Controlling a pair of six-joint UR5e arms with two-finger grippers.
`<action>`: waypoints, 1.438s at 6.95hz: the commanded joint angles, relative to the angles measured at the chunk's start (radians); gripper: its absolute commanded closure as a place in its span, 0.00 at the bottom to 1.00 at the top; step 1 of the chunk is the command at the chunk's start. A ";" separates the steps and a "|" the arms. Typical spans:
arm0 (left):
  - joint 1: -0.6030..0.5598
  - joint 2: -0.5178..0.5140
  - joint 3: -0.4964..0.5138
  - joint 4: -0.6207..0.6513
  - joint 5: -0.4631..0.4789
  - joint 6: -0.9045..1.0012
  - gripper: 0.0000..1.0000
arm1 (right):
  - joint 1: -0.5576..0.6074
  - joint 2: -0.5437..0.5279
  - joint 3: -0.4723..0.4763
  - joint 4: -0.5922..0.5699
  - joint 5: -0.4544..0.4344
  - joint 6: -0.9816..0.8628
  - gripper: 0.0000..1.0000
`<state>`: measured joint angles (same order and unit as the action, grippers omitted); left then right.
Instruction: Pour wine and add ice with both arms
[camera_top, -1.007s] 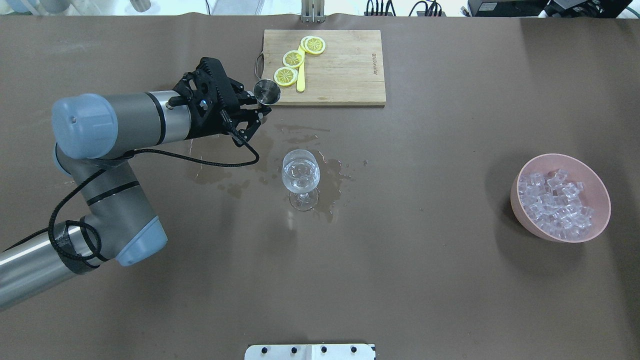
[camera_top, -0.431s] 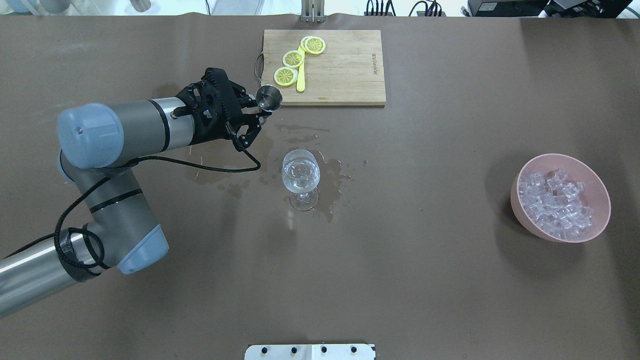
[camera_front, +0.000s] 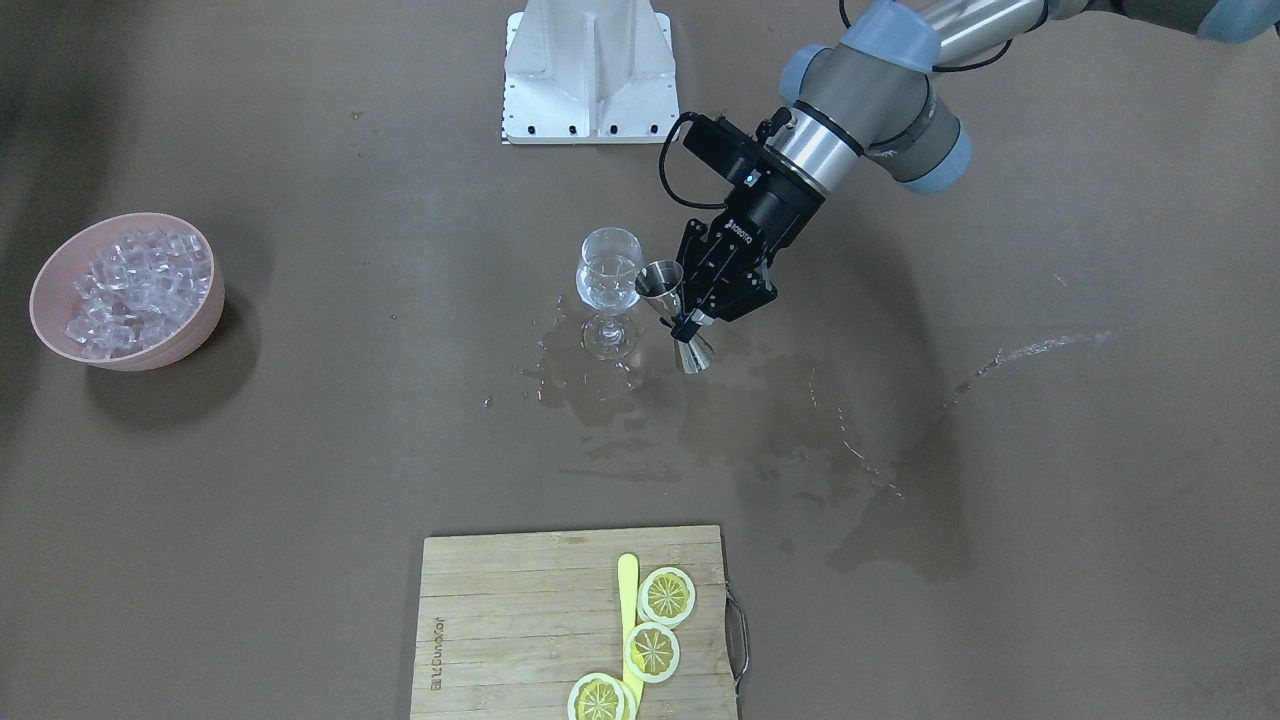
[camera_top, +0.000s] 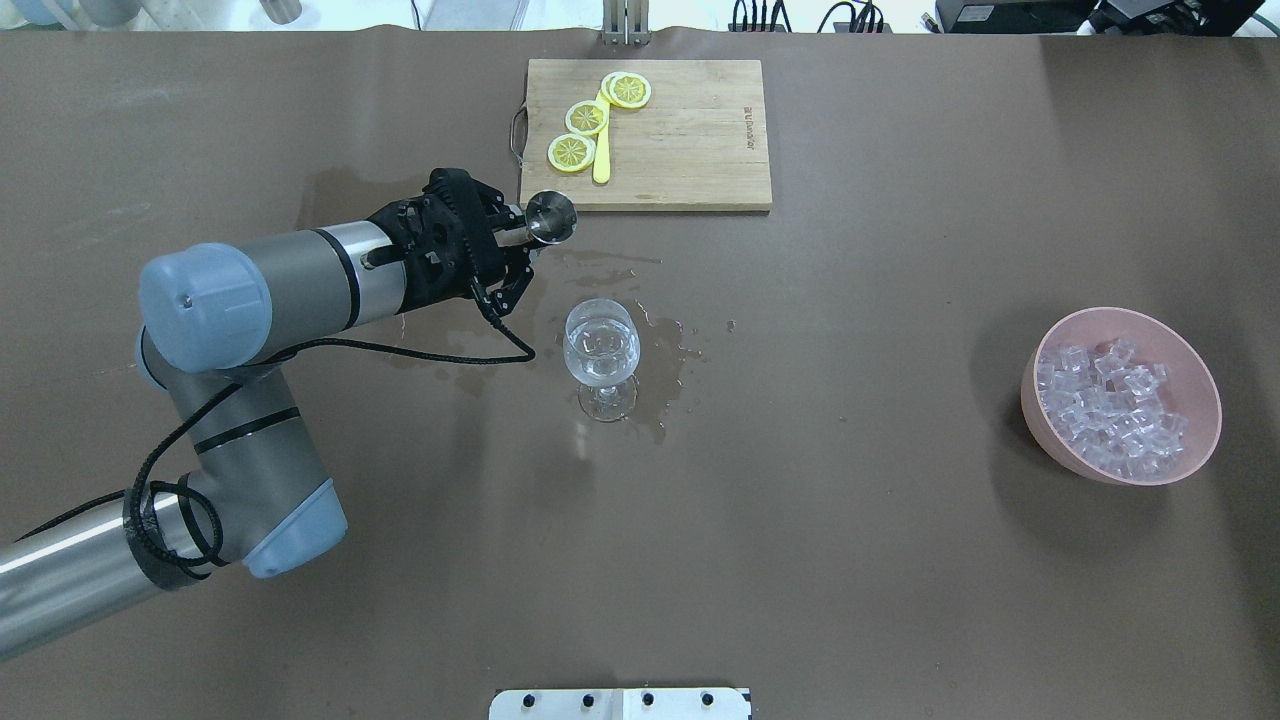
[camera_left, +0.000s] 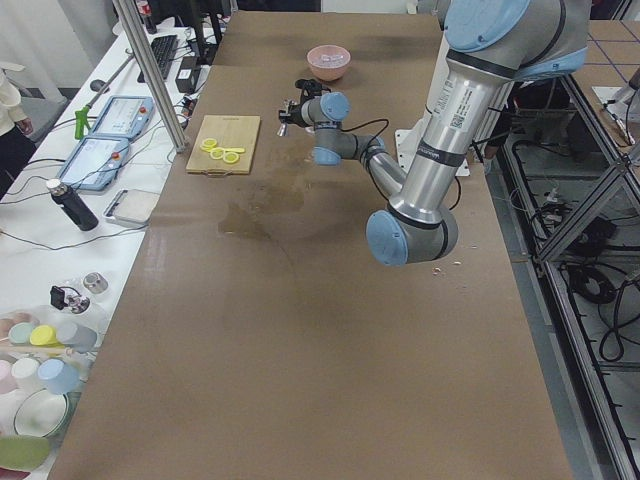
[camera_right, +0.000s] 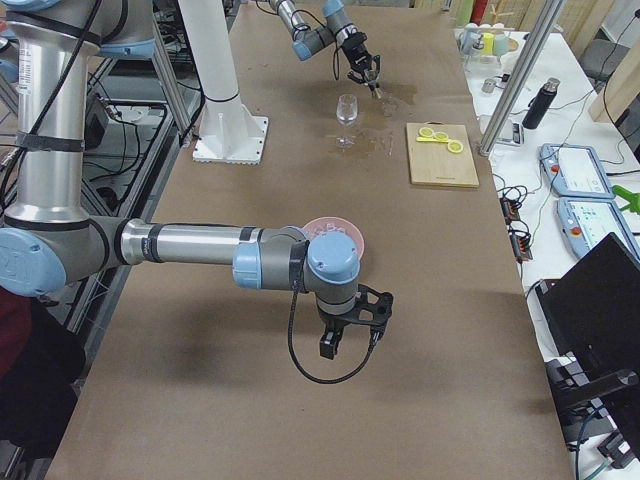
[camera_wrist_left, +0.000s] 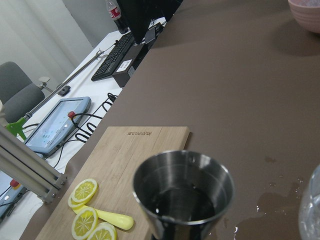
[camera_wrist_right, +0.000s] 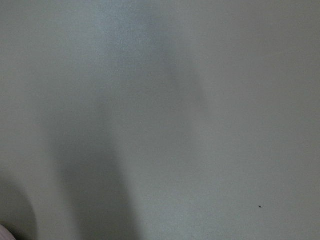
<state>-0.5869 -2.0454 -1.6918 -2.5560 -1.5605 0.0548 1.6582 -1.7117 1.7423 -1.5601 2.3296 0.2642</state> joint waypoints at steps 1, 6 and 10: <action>0.004 0.001 -0.019 -0.001 0.005 0.054 1.00 | 0.000 0.001 0.006 0.000 0.002 0.009 0.00; 0.058 0.010 -0.028 -0.003 0.108 0.181 1.00 | 0.000 0.003 0.005 0.000 0.001 0.009 0.00; 0.072 0.030 -0.077 -0.003 0.146 0.346 1.00 | 0.000 -0.003 0.005 0.000 0.001 0.009 0.00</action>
<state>-0.5165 -2.0242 -1.7422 -2.5608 -1.4278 0.3144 1.6582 -1.7125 1.7472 -1.5602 2.3306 0.2731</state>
